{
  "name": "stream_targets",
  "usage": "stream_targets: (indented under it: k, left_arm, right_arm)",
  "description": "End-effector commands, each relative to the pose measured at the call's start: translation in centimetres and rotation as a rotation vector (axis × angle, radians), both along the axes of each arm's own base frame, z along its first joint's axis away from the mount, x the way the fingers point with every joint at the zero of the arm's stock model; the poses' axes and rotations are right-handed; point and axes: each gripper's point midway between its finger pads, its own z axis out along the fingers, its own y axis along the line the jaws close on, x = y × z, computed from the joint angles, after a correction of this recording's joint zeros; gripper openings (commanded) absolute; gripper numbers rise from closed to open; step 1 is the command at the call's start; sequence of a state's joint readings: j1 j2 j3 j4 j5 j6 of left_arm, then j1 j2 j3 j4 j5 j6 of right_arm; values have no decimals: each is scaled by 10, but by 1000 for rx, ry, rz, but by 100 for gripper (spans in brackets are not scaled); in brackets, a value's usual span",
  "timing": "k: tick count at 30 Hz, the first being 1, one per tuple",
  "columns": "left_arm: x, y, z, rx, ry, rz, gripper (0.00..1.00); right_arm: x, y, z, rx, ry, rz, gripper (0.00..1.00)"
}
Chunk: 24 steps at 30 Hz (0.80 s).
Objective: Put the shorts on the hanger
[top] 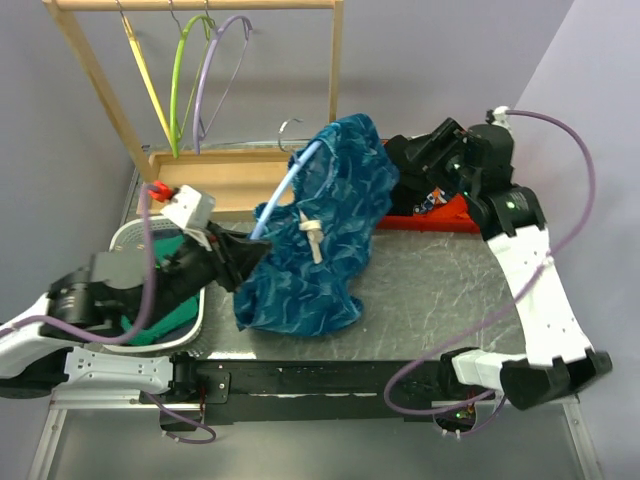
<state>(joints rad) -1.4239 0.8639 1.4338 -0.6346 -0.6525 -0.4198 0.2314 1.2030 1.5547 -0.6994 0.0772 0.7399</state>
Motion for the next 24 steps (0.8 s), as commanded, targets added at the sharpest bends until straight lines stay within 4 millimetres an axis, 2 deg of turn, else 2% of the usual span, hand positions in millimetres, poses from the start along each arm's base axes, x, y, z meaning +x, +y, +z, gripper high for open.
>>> stream_targets:
  k: [1,5,7,8,10,13,15,16,22,23,24]
  left_arm:
    - [-1,33,34,-37,-28,20,1]
    - [1,57,45,-40,-22,59,1]
    - [6,68,43,-24,-12,107,1]
    - [8,73,49,-33,-10,134,1]
    - [16,85,44,2,-2,210,1]
    - [28,90,40,52,-6,317,1]
    - [34,84,38,81,-12,357,1]
    - [38,87,38,91,-19,403,1]
    - [62,67,28,209,-63,534,1]
    - [68,46,23,214,-60,496,1]
    - [74,40,19,240,-61,483,1]
  right_arm:
    - [35,19,0,64,-58,32,82]
    - [64,39,-18,92,-33,68,81]
    - [68,49,-26,86,-15,88,80]
    - [70,59,-33,78,2,107,80]
    - [71,65,-45,58,16,104,80]
    - [65,79,-59,32,28,118,81]
    - [60,89,-65,30,36,141,81]
    - [58,91,-71,20,47,143,81]
    - [43,108,-85,-6,70,186,81]
    - [40,109,-82,0,65,194,81]
    - [38,110,-85,-2,72,198,81]
